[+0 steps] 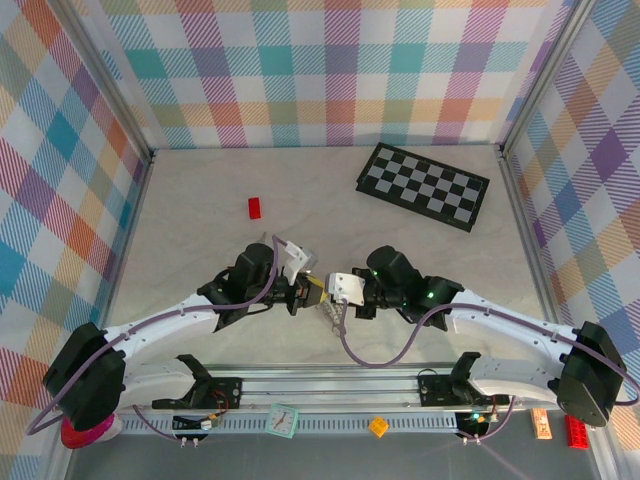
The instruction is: Put the keys on the keyring
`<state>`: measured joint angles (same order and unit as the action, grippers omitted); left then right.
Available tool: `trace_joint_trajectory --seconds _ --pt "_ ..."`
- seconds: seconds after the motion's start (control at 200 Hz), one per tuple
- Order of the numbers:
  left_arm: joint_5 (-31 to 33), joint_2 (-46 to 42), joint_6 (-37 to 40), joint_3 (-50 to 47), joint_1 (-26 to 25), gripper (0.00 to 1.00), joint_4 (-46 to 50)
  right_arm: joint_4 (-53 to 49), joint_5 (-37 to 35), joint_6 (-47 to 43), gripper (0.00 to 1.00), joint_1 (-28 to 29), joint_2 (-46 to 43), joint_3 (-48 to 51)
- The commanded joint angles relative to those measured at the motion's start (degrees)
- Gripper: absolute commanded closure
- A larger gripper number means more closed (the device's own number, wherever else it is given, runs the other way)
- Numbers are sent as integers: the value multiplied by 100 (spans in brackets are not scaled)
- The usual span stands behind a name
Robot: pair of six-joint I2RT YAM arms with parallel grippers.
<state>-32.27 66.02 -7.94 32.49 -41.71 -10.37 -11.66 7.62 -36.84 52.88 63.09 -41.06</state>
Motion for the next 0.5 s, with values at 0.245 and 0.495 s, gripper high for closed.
trace_joint_trajectory --seconds 0.245,0.495 --pt "-94 14 -32 -59 34 100 -219 387 -628 -113 100 12 -121 -36" --pt "-130 43 -43 -67 31 100 -256 506 -613 -87 100 17 -51 -53"
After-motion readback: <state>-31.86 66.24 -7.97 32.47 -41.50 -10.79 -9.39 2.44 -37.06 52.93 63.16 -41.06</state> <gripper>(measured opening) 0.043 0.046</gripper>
